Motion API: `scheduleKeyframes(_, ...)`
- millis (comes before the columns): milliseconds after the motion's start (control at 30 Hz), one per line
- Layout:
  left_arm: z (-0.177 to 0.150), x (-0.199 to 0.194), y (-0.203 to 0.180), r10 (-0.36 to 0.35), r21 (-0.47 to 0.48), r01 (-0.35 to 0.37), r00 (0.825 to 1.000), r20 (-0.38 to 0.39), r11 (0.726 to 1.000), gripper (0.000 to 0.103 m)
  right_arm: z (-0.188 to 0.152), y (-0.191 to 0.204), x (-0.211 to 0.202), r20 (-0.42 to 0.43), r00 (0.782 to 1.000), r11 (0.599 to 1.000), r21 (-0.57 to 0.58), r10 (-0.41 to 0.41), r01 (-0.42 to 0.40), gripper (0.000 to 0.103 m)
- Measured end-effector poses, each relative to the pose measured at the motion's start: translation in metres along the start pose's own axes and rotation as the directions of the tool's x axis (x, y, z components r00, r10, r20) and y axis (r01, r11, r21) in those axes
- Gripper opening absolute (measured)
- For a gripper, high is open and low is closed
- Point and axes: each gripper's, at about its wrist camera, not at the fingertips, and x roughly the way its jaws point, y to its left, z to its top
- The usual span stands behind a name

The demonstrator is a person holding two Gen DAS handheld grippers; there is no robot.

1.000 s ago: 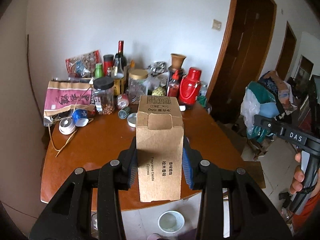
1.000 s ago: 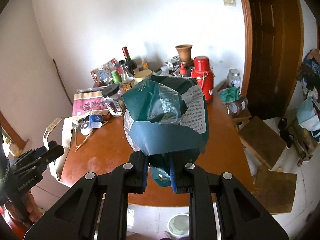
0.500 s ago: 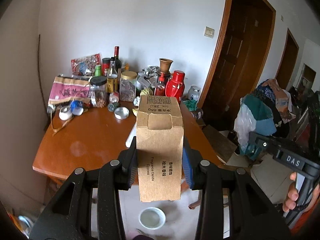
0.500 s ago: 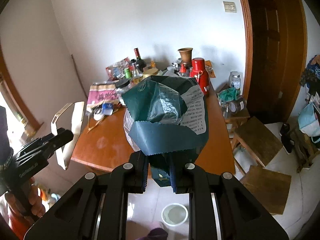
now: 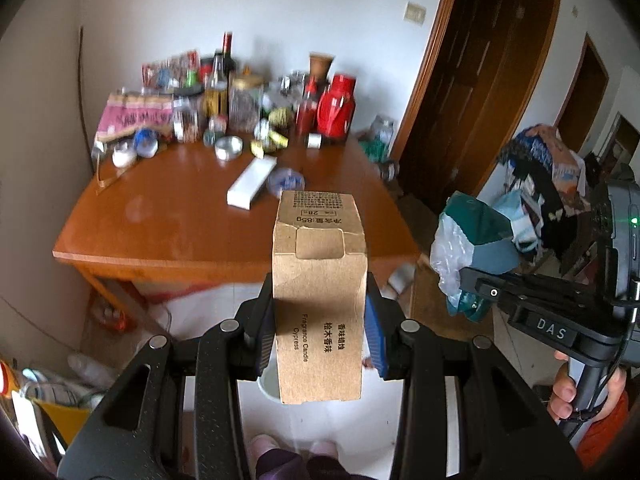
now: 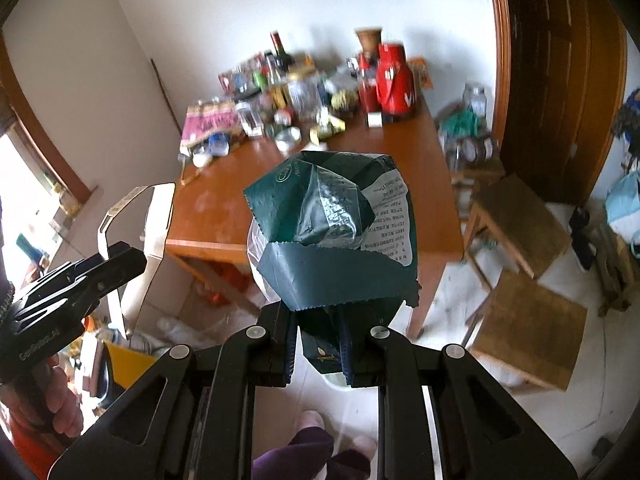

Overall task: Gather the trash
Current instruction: 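Lift both held items and carry them over the white floor bucket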

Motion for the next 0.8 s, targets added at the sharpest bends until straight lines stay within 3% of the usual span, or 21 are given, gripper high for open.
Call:
scheduleKeyframes(200, -0.033, 0.053, 0.015, 0.0, -0.014, -0.002, 0.993, -0.116, 1.0, 0.038, -0.032, -0.011, 0.056, -0.118, 0.993, 0.999, 0.039, 0.012, -0.007, 0.016)
scheduleKeyframes(433, -0.071, 0.143, 0.043, -0.001, -0.016, -0.002, 0.975, -0.224, 1.0, 0.038, -0.068, -0.031, 0.135, -0.23, 0.973, 0.996, 0.093, 0.019, 0.002, 0.016)
scheduleKeyframes(800, -0.175, 0.313, 0.114, 0.013, -0.052, -0.034, 0.929, -0.369, 0.998, 0.039, -0.146, -0.069, 0.306, -0.374, 0.928, 0.99, 0.135, 0.006, 0.048, 0.016)
